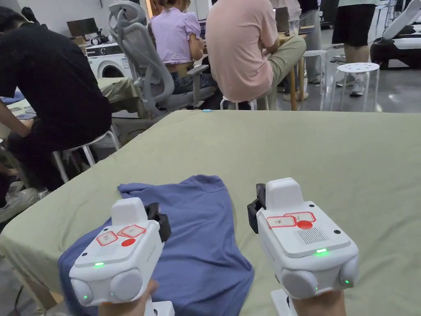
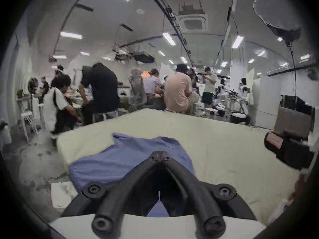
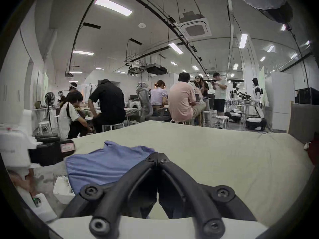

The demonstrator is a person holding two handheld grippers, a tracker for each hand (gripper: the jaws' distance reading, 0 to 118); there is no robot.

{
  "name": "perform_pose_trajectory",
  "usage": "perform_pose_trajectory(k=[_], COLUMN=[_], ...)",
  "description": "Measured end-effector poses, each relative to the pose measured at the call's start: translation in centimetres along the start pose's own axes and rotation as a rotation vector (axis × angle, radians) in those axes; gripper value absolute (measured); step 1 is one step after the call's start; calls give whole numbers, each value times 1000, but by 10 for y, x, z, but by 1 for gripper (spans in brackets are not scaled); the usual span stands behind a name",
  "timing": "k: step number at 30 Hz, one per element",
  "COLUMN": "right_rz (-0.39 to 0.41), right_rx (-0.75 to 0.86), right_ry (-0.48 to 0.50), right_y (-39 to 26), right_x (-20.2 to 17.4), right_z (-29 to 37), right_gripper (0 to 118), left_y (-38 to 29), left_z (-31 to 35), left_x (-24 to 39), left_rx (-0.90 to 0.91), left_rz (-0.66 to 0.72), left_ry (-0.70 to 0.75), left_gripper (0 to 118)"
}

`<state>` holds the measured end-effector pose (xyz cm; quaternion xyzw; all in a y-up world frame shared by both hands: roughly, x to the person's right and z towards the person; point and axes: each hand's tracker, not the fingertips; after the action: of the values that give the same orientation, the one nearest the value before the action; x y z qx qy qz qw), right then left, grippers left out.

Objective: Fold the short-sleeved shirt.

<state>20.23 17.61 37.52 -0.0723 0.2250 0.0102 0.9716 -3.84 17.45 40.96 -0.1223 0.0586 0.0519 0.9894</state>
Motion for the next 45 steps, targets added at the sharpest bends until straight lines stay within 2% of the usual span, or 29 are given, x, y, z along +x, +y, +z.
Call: perform_pose_trajectory(k=[1, 2, 4, 6, 11, 15, 17, 19, 23, 26, 27, 28, 30, 32, 35, 38, 41, 45], right_rz=[-7, -10, -1, 13, 48, 54, 46, 46, 50, 37, 33, 28, 20, 18, 20, 27, 32, 9], right_rx=[-9, -19, -31, -37, -52, -70, -74, -88, -110, -118, -115, -110, -111, -104, -91, -85, -81, -79], right_ry=[-5, -10, -8, -8, -5, -32, -35, -46, -59, -60, -62, -62, -63, -64, -69, -93, -144, -248], right_y=[-1, -3, -7, -10, -20, -23, -25, -28, -34, -36, -37, -37, -35, -33, -29, -29, -31, -28], right_x=[3, 4, 10, 12, 26, 40, 46, 51, 56, 58, 58, 58, 59, 61, 64, 71, 87, 112], right_z=[-2, 1, 1, 4, -9, -23, -29, -36, -44, -45, -44, -43, -42, -36, -23, 1, 29, 66], right_gripper=[0, 0, 0, 1, 1, 0, 1, 0, 1, 1, 1, 1, 1, 1, 1, 1, 1, 1], left_y=[3, 5, 10, 13, -1, -25, -39, -55, -41, -32, -31, -29, -22, -13, 22, 69, 118, 162], left_z=[-16, -33, -86, -136, -236, -291, -302, -309, -302, -292, -292, -290, -285, -274, -254, -240, -217, -178], left_x=[6, 12, 23, 31, 45, 30, 25, 23, 26, 20, 17, 11, 1, -1, 6, 31, 86, 188], left_rx=[-36, -58, -163, -281, -387, -557, -606, -621, -618, -558, -556, -551, -522, -452, -367, -324, -208, -127], left_rz=[4, 18, 32, -7, -204, -98, -114, -132, -128, -148, -165, -163, -61, -90, -34, -114, -214, -214], left_ry=[-15, -18, -67, -94, -109, -83, -44, -72, -71, -51, -4, 16, -81, -81, -98, -185, -299, -593], left_gripper=[1, 14, 74, 105, 105, 106, 107, 113, 105, 44, 13, 6, 6, 6, 6, 6, 6, 6])
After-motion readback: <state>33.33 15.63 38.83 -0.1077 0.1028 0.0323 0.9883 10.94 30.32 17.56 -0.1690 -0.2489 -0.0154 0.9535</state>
